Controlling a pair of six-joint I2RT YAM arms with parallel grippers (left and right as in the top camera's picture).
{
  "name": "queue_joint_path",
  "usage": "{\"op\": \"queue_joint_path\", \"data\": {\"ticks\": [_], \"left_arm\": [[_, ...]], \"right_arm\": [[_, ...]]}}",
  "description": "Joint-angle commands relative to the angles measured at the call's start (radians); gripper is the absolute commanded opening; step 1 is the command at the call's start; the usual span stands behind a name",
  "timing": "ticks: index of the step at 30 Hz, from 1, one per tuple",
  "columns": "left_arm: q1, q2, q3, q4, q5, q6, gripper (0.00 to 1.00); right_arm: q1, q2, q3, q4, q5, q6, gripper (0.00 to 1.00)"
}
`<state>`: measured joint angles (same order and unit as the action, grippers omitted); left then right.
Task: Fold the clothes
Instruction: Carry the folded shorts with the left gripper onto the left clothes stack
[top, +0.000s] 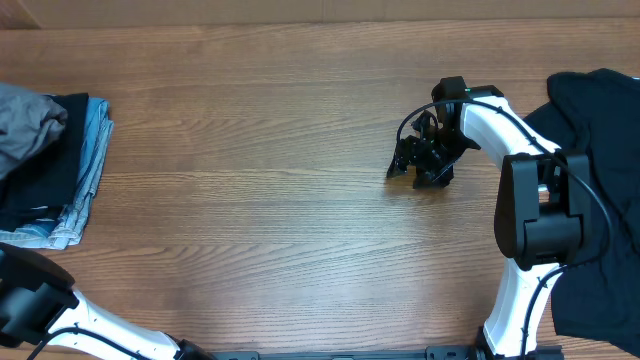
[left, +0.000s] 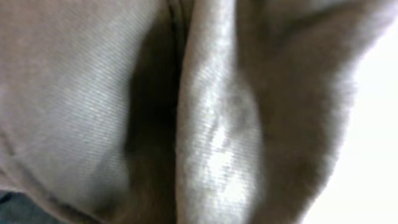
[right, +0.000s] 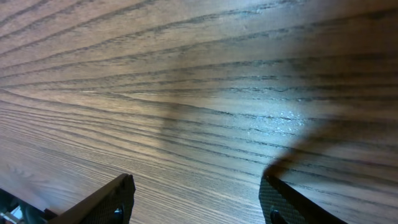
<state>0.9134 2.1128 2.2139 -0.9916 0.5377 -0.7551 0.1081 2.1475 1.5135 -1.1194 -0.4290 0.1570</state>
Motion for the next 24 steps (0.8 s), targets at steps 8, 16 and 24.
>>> {"op": "queue_joint_path", "data": {"ticks": [8, 16, 24], "left_arm": [[-0.039, -0.04, -0.448, 0.393, 0.161, -0.081, 0.04], [0.005, -0.107, -0.453, 0.341, 0.159, -0.026, 0.04], [0.062, -0.242, -0.453, 0.272, 0.079, 0.145, 0.64]], "right_arm": [[0.003, 0.029, -0.035, -0.011, 0.069, -0.001, 0.69], [0.003, 0.029, -0.035, 0.011, 0.068, -0.001, 0.69], [0.003, 0.029, -0.035, 0.018, 0.068, -0.001, 0.68]]}}
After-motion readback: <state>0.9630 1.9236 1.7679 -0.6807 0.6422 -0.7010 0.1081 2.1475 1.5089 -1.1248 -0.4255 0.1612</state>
